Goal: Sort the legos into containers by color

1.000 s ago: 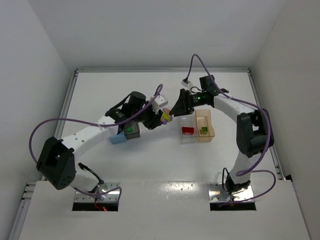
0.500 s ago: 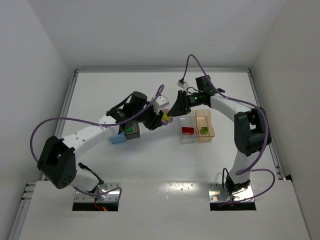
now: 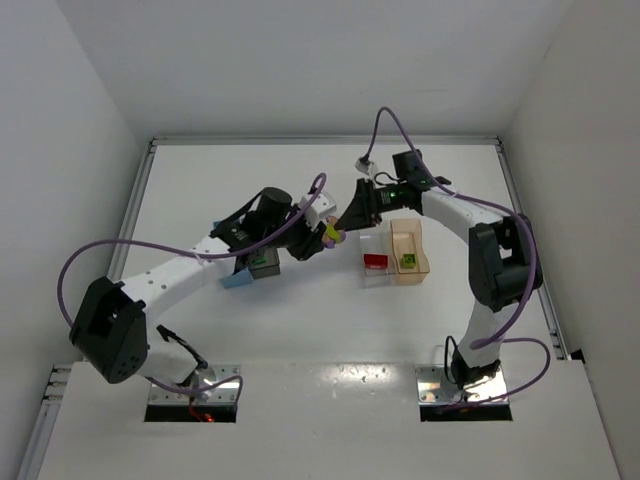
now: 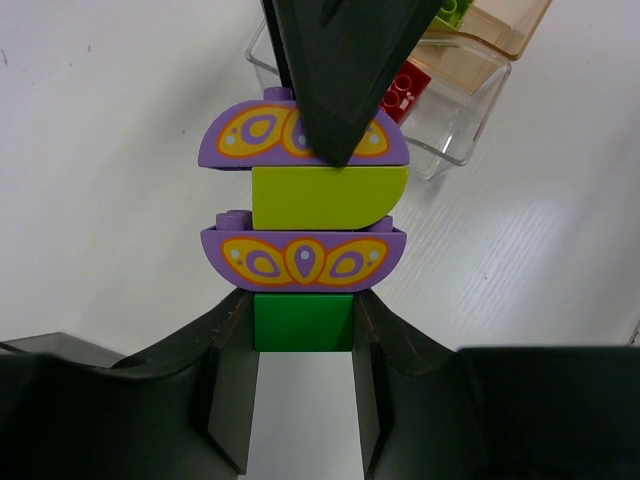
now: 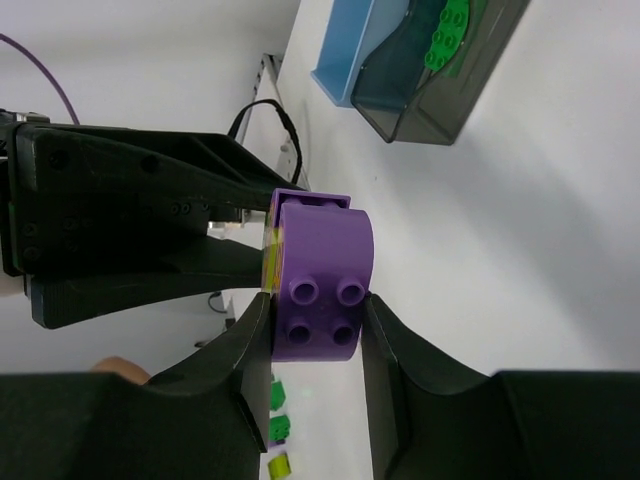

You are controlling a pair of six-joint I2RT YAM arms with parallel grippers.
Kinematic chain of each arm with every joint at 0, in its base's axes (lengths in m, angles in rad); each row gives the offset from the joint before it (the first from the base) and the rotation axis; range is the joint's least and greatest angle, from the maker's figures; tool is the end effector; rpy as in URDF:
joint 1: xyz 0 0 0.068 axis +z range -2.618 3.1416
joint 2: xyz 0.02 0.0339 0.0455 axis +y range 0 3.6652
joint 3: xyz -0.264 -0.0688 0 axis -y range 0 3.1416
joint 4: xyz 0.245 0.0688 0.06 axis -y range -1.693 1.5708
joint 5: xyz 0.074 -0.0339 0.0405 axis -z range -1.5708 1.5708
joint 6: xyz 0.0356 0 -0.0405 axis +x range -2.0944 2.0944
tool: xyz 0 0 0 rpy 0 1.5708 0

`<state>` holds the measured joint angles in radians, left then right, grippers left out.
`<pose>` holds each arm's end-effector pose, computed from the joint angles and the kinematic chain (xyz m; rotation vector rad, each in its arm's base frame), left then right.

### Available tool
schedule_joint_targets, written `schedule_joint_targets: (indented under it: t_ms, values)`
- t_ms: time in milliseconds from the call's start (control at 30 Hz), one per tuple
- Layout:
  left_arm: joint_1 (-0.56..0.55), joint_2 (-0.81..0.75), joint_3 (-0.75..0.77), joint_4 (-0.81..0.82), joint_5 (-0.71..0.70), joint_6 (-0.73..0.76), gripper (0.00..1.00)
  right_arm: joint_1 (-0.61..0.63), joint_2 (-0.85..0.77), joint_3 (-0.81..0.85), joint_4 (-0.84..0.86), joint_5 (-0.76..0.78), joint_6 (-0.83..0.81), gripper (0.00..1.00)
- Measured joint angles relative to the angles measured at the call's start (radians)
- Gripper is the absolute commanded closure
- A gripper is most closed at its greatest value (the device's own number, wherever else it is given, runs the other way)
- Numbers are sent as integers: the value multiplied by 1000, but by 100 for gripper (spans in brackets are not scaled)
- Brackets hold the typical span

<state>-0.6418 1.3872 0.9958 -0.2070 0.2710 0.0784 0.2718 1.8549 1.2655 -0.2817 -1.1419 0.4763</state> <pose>0.2431 -0.1936 0.2741 0.9254 2.0069 -0.6125 0.3653 0.1354 0.2127 -0.3093 2.4042 1.7257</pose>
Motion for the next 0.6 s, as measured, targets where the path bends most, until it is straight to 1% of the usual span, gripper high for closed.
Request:
schedule_joint_targets:
  t_ms: [133, 367, 500, 600]
  values:
    - [7, -27, -18, 3, -15, -1, 100, -12, -11, 0, 3, -4, -2, 100]
    - [50, -59, -43, -31, -51, -4, 100, -90, -51, 0, 11, 5, -6, 100]
    - [65, -71, -56, -41, -48, -6, 100, -93, -61, 0, 11, 10, -7, 100]
    - [101, -76, -57, -40, -51, -31, 100, -93, -66, -4, 12, 15, -10, 100]
